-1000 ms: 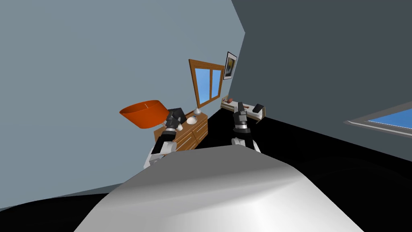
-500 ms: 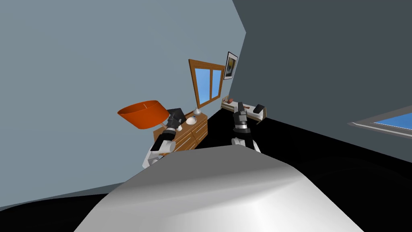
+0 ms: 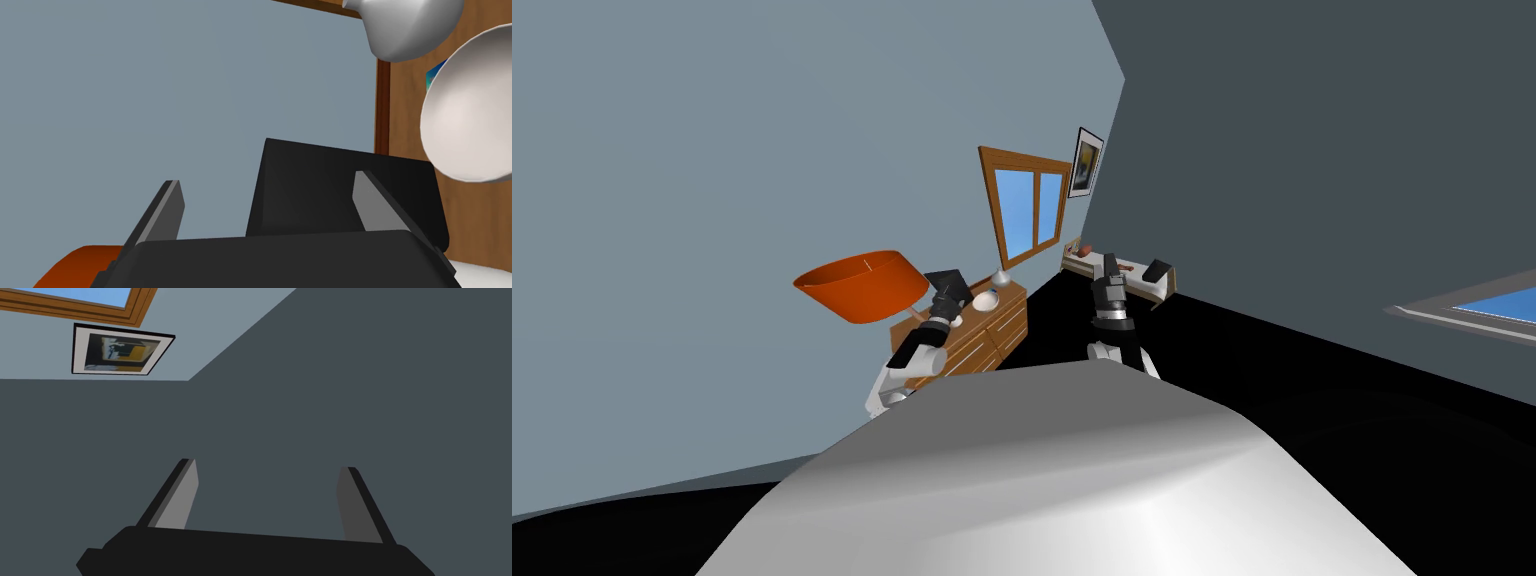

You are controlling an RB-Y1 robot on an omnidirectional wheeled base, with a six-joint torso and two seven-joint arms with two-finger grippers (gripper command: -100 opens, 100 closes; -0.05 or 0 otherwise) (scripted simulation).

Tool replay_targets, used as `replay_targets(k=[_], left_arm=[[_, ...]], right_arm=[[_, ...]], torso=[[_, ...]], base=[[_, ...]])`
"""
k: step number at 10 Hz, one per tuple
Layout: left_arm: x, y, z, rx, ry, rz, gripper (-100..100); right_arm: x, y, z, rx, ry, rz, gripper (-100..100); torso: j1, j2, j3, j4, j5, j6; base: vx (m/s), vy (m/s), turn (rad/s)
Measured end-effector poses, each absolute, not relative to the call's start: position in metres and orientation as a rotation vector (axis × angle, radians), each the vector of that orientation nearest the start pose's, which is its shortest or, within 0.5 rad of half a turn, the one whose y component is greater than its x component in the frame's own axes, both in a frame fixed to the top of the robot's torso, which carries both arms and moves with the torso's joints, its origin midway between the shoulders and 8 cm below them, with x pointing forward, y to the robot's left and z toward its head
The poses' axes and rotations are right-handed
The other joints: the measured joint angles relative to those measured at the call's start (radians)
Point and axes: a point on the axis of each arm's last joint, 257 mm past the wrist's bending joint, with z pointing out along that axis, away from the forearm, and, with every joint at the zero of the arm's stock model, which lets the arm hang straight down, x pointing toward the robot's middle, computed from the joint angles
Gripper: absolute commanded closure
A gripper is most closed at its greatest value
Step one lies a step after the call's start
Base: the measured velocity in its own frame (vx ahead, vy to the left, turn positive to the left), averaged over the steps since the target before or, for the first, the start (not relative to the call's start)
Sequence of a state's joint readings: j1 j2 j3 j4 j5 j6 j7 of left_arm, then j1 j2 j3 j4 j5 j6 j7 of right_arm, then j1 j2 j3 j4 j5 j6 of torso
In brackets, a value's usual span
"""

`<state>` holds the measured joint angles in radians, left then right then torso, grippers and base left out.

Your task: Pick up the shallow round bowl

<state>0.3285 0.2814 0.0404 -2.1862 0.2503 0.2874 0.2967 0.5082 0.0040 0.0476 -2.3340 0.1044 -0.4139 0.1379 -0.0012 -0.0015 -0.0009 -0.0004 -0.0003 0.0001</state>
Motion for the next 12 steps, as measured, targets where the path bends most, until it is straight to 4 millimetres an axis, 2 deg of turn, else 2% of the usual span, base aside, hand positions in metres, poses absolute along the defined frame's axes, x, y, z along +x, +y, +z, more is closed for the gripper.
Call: replay_targets(k=[10, 12], left_arm=[[0.453, 0.317, -0.197, -1.668, 1.186, -1.273, -100], [0.452, 0.322, -0.216, -1.741, 1.202, -1.236, -100]], right_arm=[[0.35, -0.255, 0.028, 0.577, 0.727, 1.14, 0], [0.35, -0.255, 0.028, 0.577, 0.726, 1.14, 0]], torso=[[-0.002, -0.003, -0.002, -0.001, 0.0, 0.0], [-0.002, -0.003, -0.002, -0.001, 0.0, 0.0]], base=[[0.045, -0.038, 0.004], [0.056, -0.044, -0.006]])
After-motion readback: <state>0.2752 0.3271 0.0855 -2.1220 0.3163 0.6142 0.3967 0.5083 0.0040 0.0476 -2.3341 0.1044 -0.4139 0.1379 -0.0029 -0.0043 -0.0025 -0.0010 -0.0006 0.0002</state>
